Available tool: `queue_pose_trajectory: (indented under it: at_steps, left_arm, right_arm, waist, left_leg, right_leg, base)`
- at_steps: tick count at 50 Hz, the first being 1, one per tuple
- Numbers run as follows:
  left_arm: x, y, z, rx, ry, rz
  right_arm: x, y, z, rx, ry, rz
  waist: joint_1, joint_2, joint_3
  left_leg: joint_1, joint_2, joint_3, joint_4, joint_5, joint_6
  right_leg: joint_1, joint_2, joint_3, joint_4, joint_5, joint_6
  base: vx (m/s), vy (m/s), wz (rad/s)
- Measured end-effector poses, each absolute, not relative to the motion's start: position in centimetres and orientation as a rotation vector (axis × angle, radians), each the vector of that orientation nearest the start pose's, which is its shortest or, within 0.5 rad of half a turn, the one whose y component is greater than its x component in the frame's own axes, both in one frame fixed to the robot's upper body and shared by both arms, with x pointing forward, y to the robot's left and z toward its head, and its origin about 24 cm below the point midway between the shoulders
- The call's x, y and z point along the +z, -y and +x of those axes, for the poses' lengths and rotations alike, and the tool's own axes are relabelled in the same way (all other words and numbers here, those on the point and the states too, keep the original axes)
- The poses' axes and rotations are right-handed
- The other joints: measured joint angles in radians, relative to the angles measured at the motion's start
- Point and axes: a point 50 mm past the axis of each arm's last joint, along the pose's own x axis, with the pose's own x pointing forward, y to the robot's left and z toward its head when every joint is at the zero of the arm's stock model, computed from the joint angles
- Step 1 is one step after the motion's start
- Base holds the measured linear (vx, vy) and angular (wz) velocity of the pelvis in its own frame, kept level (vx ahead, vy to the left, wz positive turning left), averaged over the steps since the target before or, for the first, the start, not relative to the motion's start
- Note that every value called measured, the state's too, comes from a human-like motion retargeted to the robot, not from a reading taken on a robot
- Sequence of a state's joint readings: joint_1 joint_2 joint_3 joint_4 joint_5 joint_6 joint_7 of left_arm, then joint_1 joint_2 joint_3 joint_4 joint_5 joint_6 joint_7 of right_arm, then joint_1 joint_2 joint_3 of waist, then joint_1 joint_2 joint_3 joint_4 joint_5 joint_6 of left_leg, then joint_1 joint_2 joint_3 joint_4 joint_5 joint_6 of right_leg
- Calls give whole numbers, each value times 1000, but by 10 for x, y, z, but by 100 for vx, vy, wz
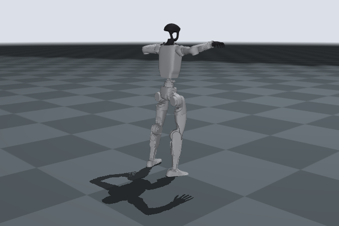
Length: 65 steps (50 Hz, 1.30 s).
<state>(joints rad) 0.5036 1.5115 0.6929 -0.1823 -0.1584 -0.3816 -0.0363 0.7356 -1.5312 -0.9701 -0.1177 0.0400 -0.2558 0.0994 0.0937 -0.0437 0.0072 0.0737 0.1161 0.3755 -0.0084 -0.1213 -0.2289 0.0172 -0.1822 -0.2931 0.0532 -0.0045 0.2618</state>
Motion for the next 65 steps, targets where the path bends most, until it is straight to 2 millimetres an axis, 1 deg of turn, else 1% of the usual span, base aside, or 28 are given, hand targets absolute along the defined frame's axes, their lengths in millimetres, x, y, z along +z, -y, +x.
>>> queue_pose_trajectory:
  at_steps: [13,21,25,30,32,35,38,40,43,45,47,49,51,52,53,54,55,56,57,58,59,60,63,64,65]
  left_arm:
    - [295,-294,206,-163,484,1448]
    - [297,-294,205,-157,491,1477]
    - [299,-294,203,-153,497,1507]
    - [303,-293,197,-140,515,1522]
    - [303,-292,194,-132,534,1498]
    - [303,-288,192,-123,581,1415]
    - [299,-278,197,-131,647,1285]
    - [293,-270,204,-147,683,1185]
    - [274,-253,218,-184,711,1010]
    - [255,-238,230,-224,704,859]
    - [230,-219,245,-279,653,675]
    - [202,-198,257,-348,558,483]
    - [170,-178,264,-420,428,308]
    - [154,-168,265,-455,357,237]
    - [138,-159,265,-487,286,186]
    - [123,-152,263,-549,238,194]
    - [107,-146,258,-628,197,230]
    - [98,-142,255,-606,177,191]
    - [89,-139,250,-587,152,152]
    - [81,-137,245,-578,118,113]
    - [75,-138,241,-500,77,18]
    - [71,-139,238,-389,24,-100]
    - [60,-151,217,-295,-21,-178]
    - [57,-157,208,-315,-17,-145]
    - [55,-163,199,-365,-10,-81]
  right_arm:
    - [311,326,198,0,264,-1646]
    - [313,328,195,-21,282,-1649]
    - [315,328,191,-40,301,-1651]
    - [320,328,178,-91,364,-1602]
    - [320,327,174,-108,404,-1537]
    - [315,324,170,-129,474,-1388]
    - [297,319,176,-151,565,-1146]
    - [278,312,186,-147,610,-925]
    - [240,294,207,-102,616,-544]
    - [212,276,224,-73,579,-306]
    - [180,255,241,-58,501,-72]
    - [145,225,258,-31,379,184]
    - [108,188,271,14,211,446]
    - [91,168,276,45,118,549]
    - [75,148,279,82,27,607]
    - [66,126,281,242,5,416]
    - [55,104,280,456,-9,98]
    - [45,101,282,386,-26,67]
    - [36,93,282,354,-51,77]
    - [31,79,277,393,-98,172]
    - [29,69,275,264,-183,505]
    - [20,61,270,34,-349,936]
    - [16,46,261,57,-403,1002]
    - [20,42,261,216,-317,778]
    - [22,39,260,437,-218,421]
  waist:
    - [3,-3,-4]
    - [7,-7,-13]
    - [10,-7,-18]
    - [15,-6,-19]
    - [16,-7,-18]
    - [13,-12,-16]
    - [2,-32,-10]
    - [-7,-46,-4]
    - [-17,-62,13]
    - [-14,-68,27]
    - [2,-73,41]
    - [21,-81,54]
    - [39,-91,69]
    - [48,-96,78]
    - [58,-101,88]
    - [69,-106,97]
    - [79,-112,107]
    - [91,-112,121]
    - [104,-110,136]
    - [119,-106,155]
    - [132,-98,176]
    - [145,-88,198]
    - [182,-59,237]
    - [190,-50,244]
    - [196,-43,247]
  left_leg:
    - [1,-1,2,2,-2,2]
    - [-3,4,4,0,-2,-1]
    - [-8,7,5,-2,-1,-3]
    - [-19,8,4,-1,2,-3]
    - [-25,5,2,-2,5,-1]
    - [-35,-2,-4,-6,11,3]
    - [-43,-20,-19,-16,20,13]
    - [-46,-35,-31,-21,24,23]
    - [-47,-61,-55,-21,25,40]
    - [-46,-75,-69,-17,23,50]
    - [-49,-77,-79,-9,20,56]
    - [-53,-78,-87,-1,16,61]
    - [-56,-76,-95,7,12,66]
    - [-57,-74,-100,10,10,69]
    - [-58,-72,-105,13,8,71]
    - [-58,-70,-110,16,4,76]
    - [-58,-67,-115,20,0,80]
    - [-59,-61,-121,20,0,81]
    - [-58,-55,-128,20,1,81]
    - [-57,-47,-135,19,2,82]
    - [-58,-39,-144,17,6,82]
    - [-59,-30,-153,14,10,81]
    - [-66,-7,-181,5,17,80]
    - [-69,-3,-192,0,20,81]
    - [-72,0,-202,-6,22,82]
  right_leg:
    - [0,-1,5,2,-7,0]
    - [-5,5,5,-1,-7,0]
    - [-11,10,4,-3,-5,0]
    - [-19,11,4,-6,-2,0]
    - [-24,9,2,-8,-1,0]
    - [-29,2,-5,-12,0,0]
    - [-29,-14,-20,-13,0,0]
    - [-26,-30,-32,-13,-1,0]
    - [-15,-61,-52,-5,-6,0]
    - [-8,-79,-62,6,-10,-1]
    - [-10,-84,-67,21,-13,-10]
    - [-17,-89,-69,41,-15,-18]
    - [-26,-93,-72,67,-17,-27]
    - [-32,-94,-73,81,-16,-34]
    - [-39,-96,-75,99,-14,-41]
    - [-48,-98,-76,120,-9,-47]
    - [-57,-101,-76,145,-3,-53]
    - [-68,-101,-79,171,7,-67]
    - [-80,-101,-81,199,17,-82]
    - [-94,-100,-81,232,30,-99]
    - [-111,-98,-81,268,43,-117]
    - [-129,-96,-80,305,55,-135]
    - [-189,-81,-51,398,83,-148]
    - [-207,-73,-34,413,86,-140]
    - [-224,-64,-17,422,87,-128]
  base:
    - [0,0,0]
    - [0,0,0]
    - [0,0,0]
    - [0,0,0]
    - [0,0,0]
    - [0,0,0]
    - [0,5,26]
    - [1,9,35]
    - [1,13,39]
    - [1,12,33]
    - [0,9,19]
    - [0,8,13]
    - [0,8,12]
    - [0,8,14]
    - [0,8,16]
    - [0,9,17]
    - [0,9,21]
    - [0,9,26]
    - [0,8,31]
    - [0,8,35]
    - [1,7,40]
    - [1,6,44]
    - [1,5,47]
    - [1,3,51]
    - [2,1,54]
